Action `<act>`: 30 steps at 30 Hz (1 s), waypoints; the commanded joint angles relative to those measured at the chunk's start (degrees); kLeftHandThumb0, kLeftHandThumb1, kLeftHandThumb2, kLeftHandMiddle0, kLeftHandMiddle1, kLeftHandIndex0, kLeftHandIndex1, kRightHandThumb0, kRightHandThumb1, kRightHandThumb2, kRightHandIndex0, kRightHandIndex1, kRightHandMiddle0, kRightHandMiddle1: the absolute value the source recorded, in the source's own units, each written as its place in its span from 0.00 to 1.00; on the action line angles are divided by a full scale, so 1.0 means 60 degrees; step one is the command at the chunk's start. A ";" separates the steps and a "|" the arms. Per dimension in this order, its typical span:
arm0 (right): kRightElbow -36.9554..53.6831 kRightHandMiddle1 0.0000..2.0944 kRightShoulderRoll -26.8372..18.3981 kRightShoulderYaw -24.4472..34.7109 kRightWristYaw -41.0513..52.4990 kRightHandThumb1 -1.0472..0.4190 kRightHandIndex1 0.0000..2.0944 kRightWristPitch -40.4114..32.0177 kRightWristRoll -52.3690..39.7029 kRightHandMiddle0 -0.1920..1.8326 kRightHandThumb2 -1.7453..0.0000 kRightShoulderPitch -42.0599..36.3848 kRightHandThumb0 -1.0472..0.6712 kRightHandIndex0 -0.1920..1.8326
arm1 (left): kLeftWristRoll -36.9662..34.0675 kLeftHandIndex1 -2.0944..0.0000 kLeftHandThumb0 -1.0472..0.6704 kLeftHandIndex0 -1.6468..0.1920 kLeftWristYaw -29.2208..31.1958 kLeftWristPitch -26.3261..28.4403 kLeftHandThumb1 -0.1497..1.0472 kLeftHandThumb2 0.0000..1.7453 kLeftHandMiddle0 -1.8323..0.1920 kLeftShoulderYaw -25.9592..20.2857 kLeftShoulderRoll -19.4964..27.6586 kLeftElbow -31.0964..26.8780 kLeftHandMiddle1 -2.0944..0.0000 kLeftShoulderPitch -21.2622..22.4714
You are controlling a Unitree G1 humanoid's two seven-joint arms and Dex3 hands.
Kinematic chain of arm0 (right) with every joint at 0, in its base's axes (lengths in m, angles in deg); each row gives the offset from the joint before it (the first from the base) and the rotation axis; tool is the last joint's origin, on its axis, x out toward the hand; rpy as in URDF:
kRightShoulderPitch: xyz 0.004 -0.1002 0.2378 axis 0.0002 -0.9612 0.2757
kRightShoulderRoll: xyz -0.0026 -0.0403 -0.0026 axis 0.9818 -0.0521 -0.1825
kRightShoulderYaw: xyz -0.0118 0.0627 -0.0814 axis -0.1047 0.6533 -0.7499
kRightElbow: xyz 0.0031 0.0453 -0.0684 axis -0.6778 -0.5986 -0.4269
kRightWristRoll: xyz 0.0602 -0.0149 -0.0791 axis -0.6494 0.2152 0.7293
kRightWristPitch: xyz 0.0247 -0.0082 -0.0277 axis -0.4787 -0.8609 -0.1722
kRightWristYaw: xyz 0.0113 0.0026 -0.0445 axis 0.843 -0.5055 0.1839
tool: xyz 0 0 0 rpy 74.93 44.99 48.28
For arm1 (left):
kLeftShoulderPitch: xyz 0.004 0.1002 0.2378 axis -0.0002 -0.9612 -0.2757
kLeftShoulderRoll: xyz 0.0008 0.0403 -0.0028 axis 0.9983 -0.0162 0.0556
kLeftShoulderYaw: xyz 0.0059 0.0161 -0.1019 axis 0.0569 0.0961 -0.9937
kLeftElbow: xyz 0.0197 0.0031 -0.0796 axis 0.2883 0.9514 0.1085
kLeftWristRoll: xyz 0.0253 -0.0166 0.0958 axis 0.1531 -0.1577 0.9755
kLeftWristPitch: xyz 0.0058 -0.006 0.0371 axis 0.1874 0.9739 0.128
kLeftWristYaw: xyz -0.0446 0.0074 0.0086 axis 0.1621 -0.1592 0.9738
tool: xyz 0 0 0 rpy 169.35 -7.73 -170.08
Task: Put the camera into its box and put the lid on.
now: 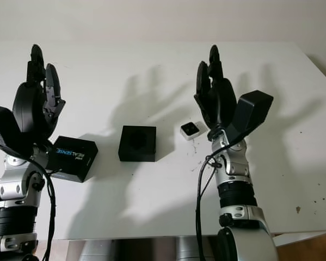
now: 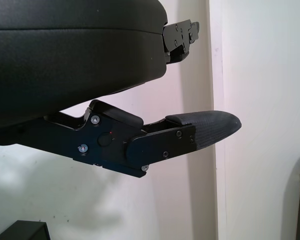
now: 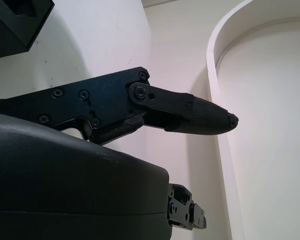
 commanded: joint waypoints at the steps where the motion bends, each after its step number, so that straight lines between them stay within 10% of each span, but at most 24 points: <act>1: 0.0289 0.00 -0.0101 -0.0035 0.0054 0.00 0.00 -0.0056 0.0002 0.00 0.66 -0.0152 0.21 0.00 | 0.0126 1.00 0.17 1.00 -0.0026 0.0059 1.00 0.36 1.00 0.0011 0.0109 -0.0306 1.00 -0.0203; 12: 0.0023 0.01 -0.0521 -0.0030 0.0441 0.00 0.01 -0.0031 0.0112 0.01 0.72 0.0021 0.21 0.01 | 0.0163 1.00 0.17 1.00 -0.0092 0.0374 1.00 0.35 1.00 -0.0004 0.0026 -0.0667 1.00 -0.0381; 18: -0.0892 0.08 -0.2397 -0.0743 0.0745 0.06 0.07 0.0599 0.1986 0.20 0.96 0.0835 0.27 0.18 | 0.0082 1.00 0.18 1.00 -0.0021 0.0345 1.00 0.36 1.00 -0.0068 0.0030 -0.0643 1.00 -0.0479; 30: -0.3188 0.05 -0.5044 -0.2775 0.1688 0.17 0.08 0.3035 0.5115 0.34 0.97 0.2357 0.34 0.36 | 0.0054 1.00 0.19 1.00 0.0002 0.0506 1.00 0.36 1.00 -0.0113 0.0087 -0.0895 1.00 -0.0648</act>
